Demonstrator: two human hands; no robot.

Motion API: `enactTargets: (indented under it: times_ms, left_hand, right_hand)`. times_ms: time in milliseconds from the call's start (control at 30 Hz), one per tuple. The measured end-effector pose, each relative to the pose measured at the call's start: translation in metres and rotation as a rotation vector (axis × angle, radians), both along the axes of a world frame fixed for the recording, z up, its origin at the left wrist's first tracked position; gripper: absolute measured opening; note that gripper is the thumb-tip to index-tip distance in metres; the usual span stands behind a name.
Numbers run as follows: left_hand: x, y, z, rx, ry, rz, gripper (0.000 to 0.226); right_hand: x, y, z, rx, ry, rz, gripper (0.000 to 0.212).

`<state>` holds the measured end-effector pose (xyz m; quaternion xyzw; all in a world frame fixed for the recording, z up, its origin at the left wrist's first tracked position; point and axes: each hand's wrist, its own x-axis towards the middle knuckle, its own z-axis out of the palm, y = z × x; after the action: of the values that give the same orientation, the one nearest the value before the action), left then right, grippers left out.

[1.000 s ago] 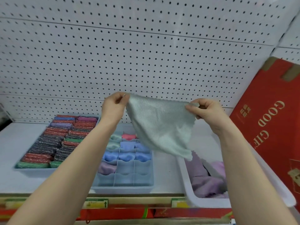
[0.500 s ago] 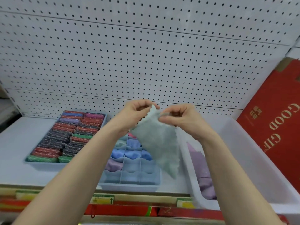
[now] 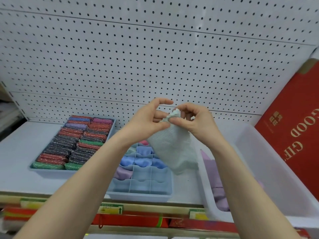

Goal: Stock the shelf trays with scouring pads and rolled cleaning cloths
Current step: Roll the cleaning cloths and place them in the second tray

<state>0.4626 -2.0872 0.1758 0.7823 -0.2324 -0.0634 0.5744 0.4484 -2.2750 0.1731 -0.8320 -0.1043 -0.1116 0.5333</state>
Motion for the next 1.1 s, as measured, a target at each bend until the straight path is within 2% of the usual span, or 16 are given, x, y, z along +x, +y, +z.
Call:
enactTargets:
  times_ms: [133, 200, 267, 333, 433, 533, 667, 767, 833, 900, 1000, 1100]
  left_hand:
    - [0.004, 0.004, -0.003, 0.141, -0.047, 0.115, 0.052]
    - [0.005, 0.008, -0.005, 0.166, -0.058, 0.184, 0.036]
    - [0.006, 0.013, -0.005, 0.033, -0.022, 0.252, 0.016]
    - [0.005, 0.016, -0.001, -0.166, 0.030, 0.280, 0.008]
    - [0.003, 0.016, 0.002, -0.376, 0.108, 0.199, 0.015]
    - [0.003, 0.015, 0.001, -0.432, 0.148, 0.149, 0.016]
    - [0.003, 0.018, 0.002, -0.561, 0.246, 0.131, 0.019]
    - [0.010, 0.012, -0.001, -0.447, 0.218, 0.274, 0.014]
    - [0.015, 0.005, -0.006, -0.391, 0.187, 0.406, 0.008]
    - [0.015, -0.004, -0.010, -0.406, 0.165, 0.484, 0.013]
    - [0.004, -0.018, -0.010, -0.460, 0.086, 0.533, 0.021]
    - [-0.006, -0.029, -0.009, -0.465, 0.033, 0.499, 0.016]
  right_hand:
    - [0.000, -0.005, 0.000, 0.050, -0.002, -0.064, 0.020]
    - [0.000, -0.010, 0.004, 0.099, -0.011, -0.093, 0.022]
    - [0.000, -0.015, 0.010, 0.167, -0.004, -0.091, 0.021]
    - [-0.002, -0.020, 0.017, 0.226, 0.010, -0.069, 0.019]
    - [-0.003, -0.024, 0.027, 0.336, 0.001, -0.044, 0.017]
    - [-0.004, -0.027, 0.036, 0.353, 0.019, 0.023, 0.012]
    - [-0.007, -0.035, 0.046, 0.329, 0.190, 0.213, 0.010]
    - [0.007, -0.031, 0.042, 0.223, 0.247, 0.072, 0.012]
    - [0.019, -0.022, 0.035, 0.109, 0.205, -0.098, 0.015]
    - [0.025, -0.013, 0.029, 0.105, 0.152, -0.187, 0.013]
    - [0.021, 0.002, 0.028, 0.124, 0.090, -0.201, 0.011]
    - [0.015, 0.015, 0.031, 0.136, 0.067, -0.131, 0.016]
